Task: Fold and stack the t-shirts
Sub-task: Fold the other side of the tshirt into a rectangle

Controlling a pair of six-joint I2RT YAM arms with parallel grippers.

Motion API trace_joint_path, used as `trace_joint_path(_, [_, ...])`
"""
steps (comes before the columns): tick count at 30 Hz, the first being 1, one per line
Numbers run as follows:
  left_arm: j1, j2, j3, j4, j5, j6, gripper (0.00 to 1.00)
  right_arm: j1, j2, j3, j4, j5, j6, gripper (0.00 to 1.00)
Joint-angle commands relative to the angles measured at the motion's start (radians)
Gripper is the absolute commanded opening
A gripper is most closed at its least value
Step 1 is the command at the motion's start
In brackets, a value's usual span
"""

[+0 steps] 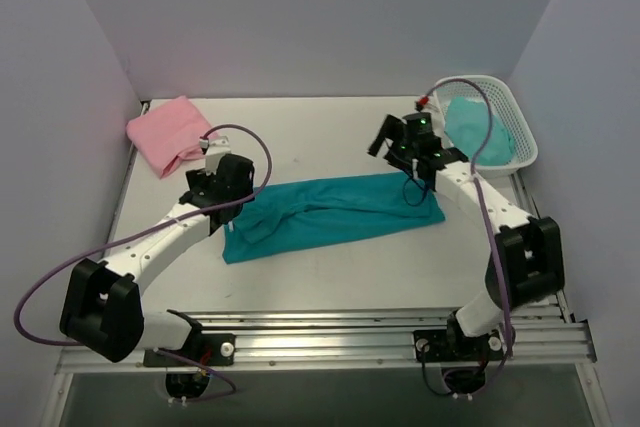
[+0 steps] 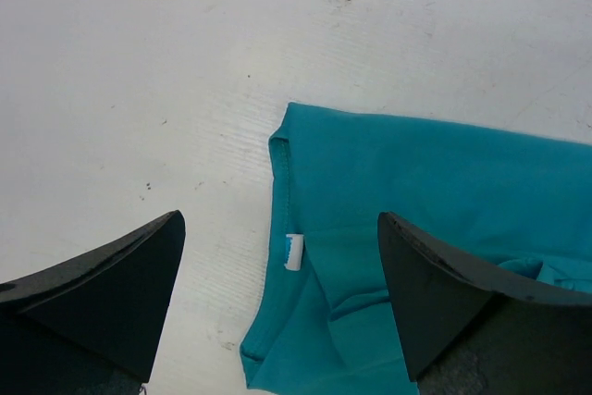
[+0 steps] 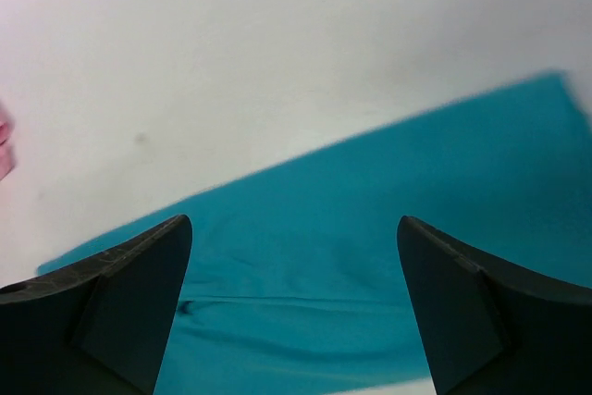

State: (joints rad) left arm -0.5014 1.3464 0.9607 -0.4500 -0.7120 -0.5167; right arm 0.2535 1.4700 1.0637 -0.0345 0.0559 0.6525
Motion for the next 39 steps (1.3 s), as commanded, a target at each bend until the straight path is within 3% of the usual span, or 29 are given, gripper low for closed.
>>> trace_joint_path(1, [0.032, -0.023, -0.046, 0.23, 0.135, 0.081, 0.94, 0.156, 0.206, 0.227, 0.039, -0.236, -0.088, 0.88])
trace_joint_path(3, [0.052, -0.017, -0.047, 0.244, 0.149, 0.096, 0.94, 0.265, 0.286, 0.379, -0.034, -0.248, -0.128, 0.87])
trace_joint_path(6, [0.096, 0.003, -0.042, 0.238, 0.177, 0.101, 0.94, 0.364, 0.395, 0.458, -0.016, -0.249, -0.125, 0.86])
trace_joint_path(9, [0.164, -0.01, -0.097, 0.299, 0.264, 0.096, 0.94, 0.429, 0.509, 0.541, 0.005, -0.317, -0.105, 0.79])
trace_joint_path(12, [0.205, -0.033, -0.14, 0.339, 0.296, 0.087, 0.94, 0.498, 0.607, 0.617, -0.001, -0.327, -0.091, 0.67])
trace_joint_path(15, [0.234, -0.047, -0.158, 0.343, 0.295, 0.08, 0.94, 0.556, 0.668, 0.637, 0.015, -0.327, -0.076, 0.45])
trace_joint_path(16, [0.238, -0.058, -0.163, 0.346, 0.295, 0.069, 0.94, 0.591, 0.691, 0.64, 0.022, -0.33, -0.067, 0.42])
trace_joint_path(30, [0.259, -0.19, -0.215, 0.312, 0.307, 0.063, 0.94, 0.684, 0.739, 0.644, 0.039, -0.303, -0.054, 0.36])
trace_joint_path(39, [0.259, -0.194, -0.221, 0.307, 0.313, 0.063, 0.94, 0.699, 0.486, 0.392, 0.039, -0.173, -0.062, 0.35])
